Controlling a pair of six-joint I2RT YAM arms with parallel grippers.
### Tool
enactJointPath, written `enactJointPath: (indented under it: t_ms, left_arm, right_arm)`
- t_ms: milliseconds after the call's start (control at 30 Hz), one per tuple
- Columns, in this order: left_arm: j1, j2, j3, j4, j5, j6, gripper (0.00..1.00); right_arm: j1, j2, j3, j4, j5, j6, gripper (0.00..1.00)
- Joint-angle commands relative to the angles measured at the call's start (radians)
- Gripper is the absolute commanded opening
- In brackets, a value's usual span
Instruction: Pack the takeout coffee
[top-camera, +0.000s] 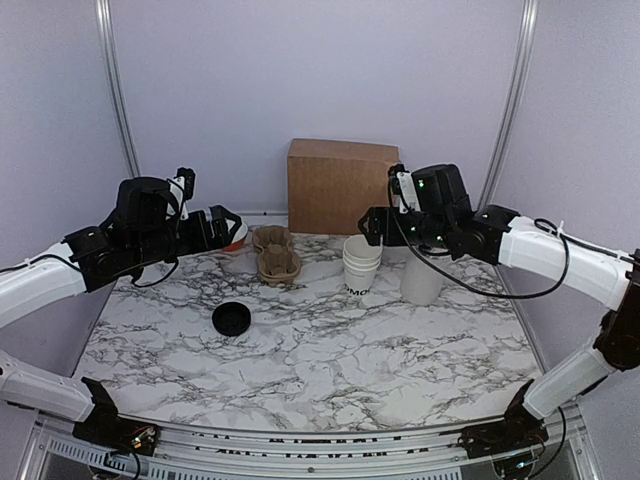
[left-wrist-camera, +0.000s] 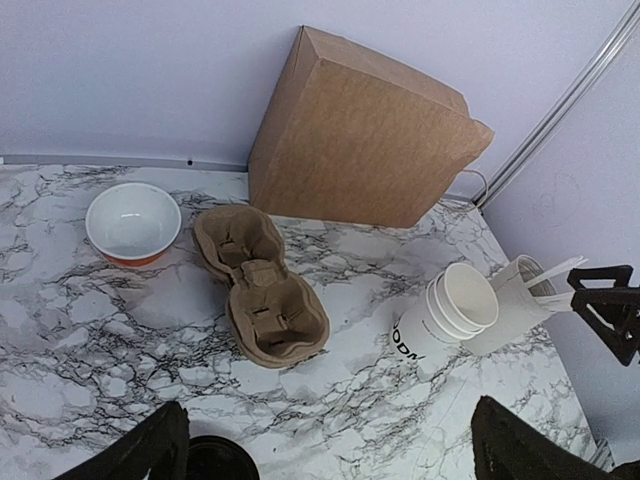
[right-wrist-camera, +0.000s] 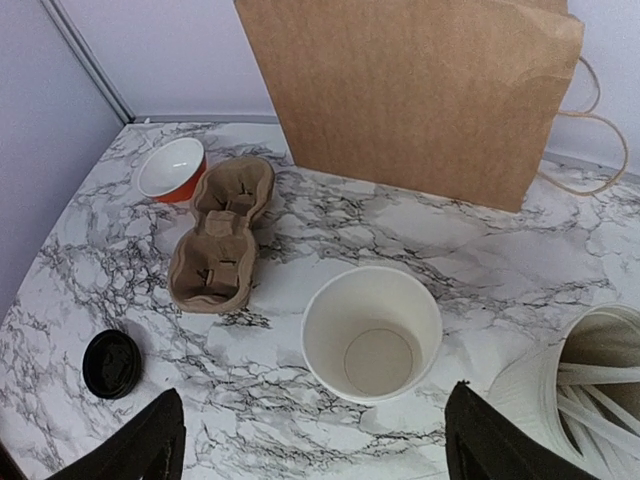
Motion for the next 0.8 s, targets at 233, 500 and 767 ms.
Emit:
enactJointPath:
  t_ms: [233,500,767]
  left_arm:
    - [0.046,-0.069,-0.023,-0.082,-0.011,-0.019,0.99]
    - [0.054,-0.092,-0.041,-0.101,-0.011,-0.034,0.99]
    - [0.056,-0.103,-0.061,-0.103,-0.009,-0.055,0.99]
  right_arm:
    - [0.022,0.256,0.262,-0.220,-0.040,-0.112,0.66]
    - [0.022,0.373,0.372,-0.292,-0.051,-0.184,0.52]
    - [0.022,0.493,0.487,-0.358,-0.012,-0.226,0.42]
